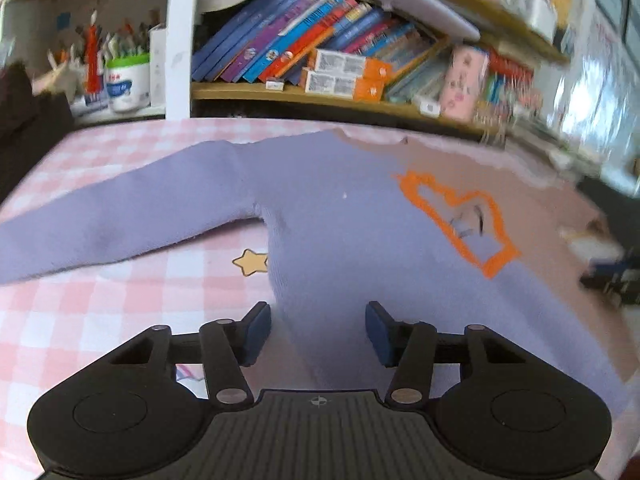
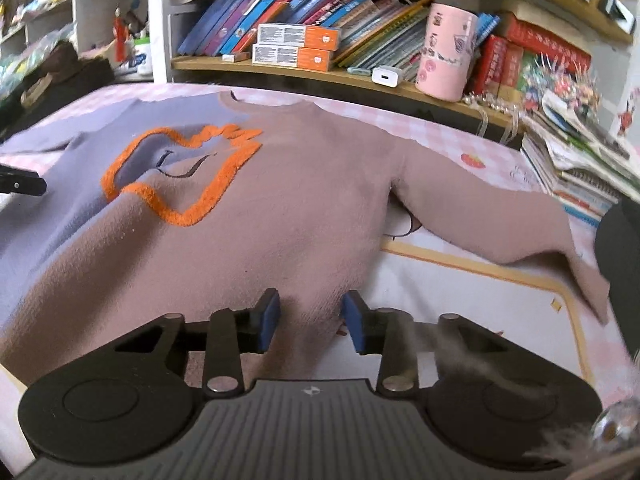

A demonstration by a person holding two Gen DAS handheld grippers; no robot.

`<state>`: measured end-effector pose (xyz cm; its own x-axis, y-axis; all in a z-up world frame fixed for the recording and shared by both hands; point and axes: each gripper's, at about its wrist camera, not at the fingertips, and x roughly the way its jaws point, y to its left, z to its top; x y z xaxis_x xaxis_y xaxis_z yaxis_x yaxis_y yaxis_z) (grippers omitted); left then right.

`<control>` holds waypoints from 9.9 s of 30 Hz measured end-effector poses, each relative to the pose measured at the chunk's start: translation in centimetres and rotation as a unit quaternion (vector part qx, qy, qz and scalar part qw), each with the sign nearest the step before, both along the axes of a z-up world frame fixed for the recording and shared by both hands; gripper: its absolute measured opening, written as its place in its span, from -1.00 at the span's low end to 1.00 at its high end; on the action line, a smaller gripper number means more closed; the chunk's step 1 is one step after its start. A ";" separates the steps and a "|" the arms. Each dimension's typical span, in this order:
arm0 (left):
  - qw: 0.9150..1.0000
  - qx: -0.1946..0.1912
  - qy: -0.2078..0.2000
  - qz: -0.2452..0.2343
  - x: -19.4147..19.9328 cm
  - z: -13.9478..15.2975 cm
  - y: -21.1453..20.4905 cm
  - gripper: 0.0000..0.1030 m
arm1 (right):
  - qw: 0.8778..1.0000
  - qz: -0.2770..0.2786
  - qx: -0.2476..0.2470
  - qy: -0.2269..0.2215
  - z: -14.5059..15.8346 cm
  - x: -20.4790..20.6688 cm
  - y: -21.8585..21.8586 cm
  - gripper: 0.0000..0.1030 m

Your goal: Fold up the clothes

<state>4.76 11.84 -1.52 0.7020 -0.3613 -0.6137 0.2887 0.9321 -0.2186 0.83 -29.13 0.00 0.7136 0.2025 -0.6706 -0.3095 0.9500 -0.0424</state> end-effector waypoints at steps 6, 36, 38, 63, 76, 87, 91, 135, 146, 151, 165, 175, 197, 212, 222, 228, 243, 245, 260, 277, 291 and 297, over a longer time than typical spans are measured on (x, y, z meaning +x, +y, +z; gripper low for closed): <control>1.000 0.009 -0.011 0.014 0.2 -0.4 0.4 -0.90 | 0.999 -0.015 0.036 0.002 -0.2 0.2 0.2 -0.69; 0.997 0.049 -0.023 0.055 0.3 1.2 2.3 -0.42 | 1.000 0.011 0.027 -0.001 -0.3 0.2 1.1 -0.76; 0.997 0.047 -0.015 0.053 0.8 1.0 2.1 -0.30 | 0.999 0.003 0.034 -0.002 -0.2 0.6 0.7 -0.54; 0.998 0.043 -0.010 0.045 4.5 0.4 0.2 -0.19 | 0.997 -0.030 0.076 0.009 -0.9 4.7 -0.8 -0.64; 0.999 0.021 -0.009 0.039 4.4 0.3 0.2 -0.27 | 0.997 -0.027 0.066 0.001 -0.9 4.2 -0.7 -0.69; 1.000 0.005 -0.003 0.031 3.8 0.3 -0.3 -0.27 | 0.996 -0.045 0.082 0.008 -0.8 4.3 -2.5 -0.66; 0.999 -0.003 -0.001 0.036 3.9 0.3 -0.2 -0.29 | 0.995 -0.054 0.086 0.007 -0.6 4.6 -2.5 -0.54; 0.998 -0.023 0.003 0.064 4.6 -0.3 2.4 -0.85 | 0.998 -0.043 0.005 -0.039 -1.2 4.0 2.4 -0.82; 0.997 0.021 -0.036 0.067 -0.3 0.7 1.1 -0.04 | 0.997 -0.046 0.012 -0.065 -0.6 1.3 2.6 -0.35; 0.994 0.052 -0.080 0.058 -4.8 1.4 -0.3 0.15 | 0.995 -0.044 0.013 -0.086 -0.3 -1.9 3.0 -0.05; 0.983 0.103 -0.149 0.014 -14.4 4.4 -1.8 0.77 | 0.992 0.034 0.028 -0.119 -0.1 -11.6 7.1 0.47; 0.980 0.128 -0.140 0.058 -14.9 3.3 0.4 0.83 | 0.990 0.074 0.019 -0.122 -0.4 -11.8 10.2 0.60; 0.970 0.109 -0.122 0.180 -11.6 3.7 6.8 0.92 | 0.977 0.148 0.016 -0.152 0.0 -8.3 13.7 0.73; 0.953 0.103 -0.081 0.274 -6.0 3.5 11.4 0.92 | 0.979 0.144 0.015 -0.145 -0.5 -2.8 13.2 0.79; 0.934 0.017 -0.018 0.358 -1.0 2.9 17.6 0.89 | 0.975 0.162 -0.016 -0.149 -1.0 -2.3 12.5 0.82; 0.920 -0.003 -0.004 0.392 1.0 2.2 19.9 0.56 | 0.974 0.177 -0.030 -0.137 -1.3 -2.3 13.2 0.87; 0.905 -0.026 0.035 0.423 2.7 1.1 22.7 0.26 | 0.975 0.181 -0.040 -0.122 -1.6 -1.9 13.6 0.90; 0.904 -0.033 0.032 0.424 3.0 1.0 22.9 0.10 | 0.975 0.182 -0.044 -0.122 -1.6 -1.9 13.7 0.90; 0.942 -0.049 -0.091 0.318 2.1 7.5 17.3 -0.82 | 0.975 0.183 -0.047 -0.116 -1.7 -1.8 13.8 0.92; 0.981 -0.143 -0.134 0.016 10.1 12.4 -8.3 -0.82 | 0.976 0.177 -0.049 -0.114 -1.7 -1.9 13.8 0.97; 0.993 -0.091 -0.070 -0.011 12.3 6.9 -16.1 -0.38 | 0.979 0.175 -0.034 -0.101 -1.6 -1.5 13.4 0.98; 0.992 -0.041 -0.117 -0.034 8.6 7.6 -13.9 0.33 | 0.979 0.173 -0.037 -0.101 -1.7 -1.5 13.4 1.00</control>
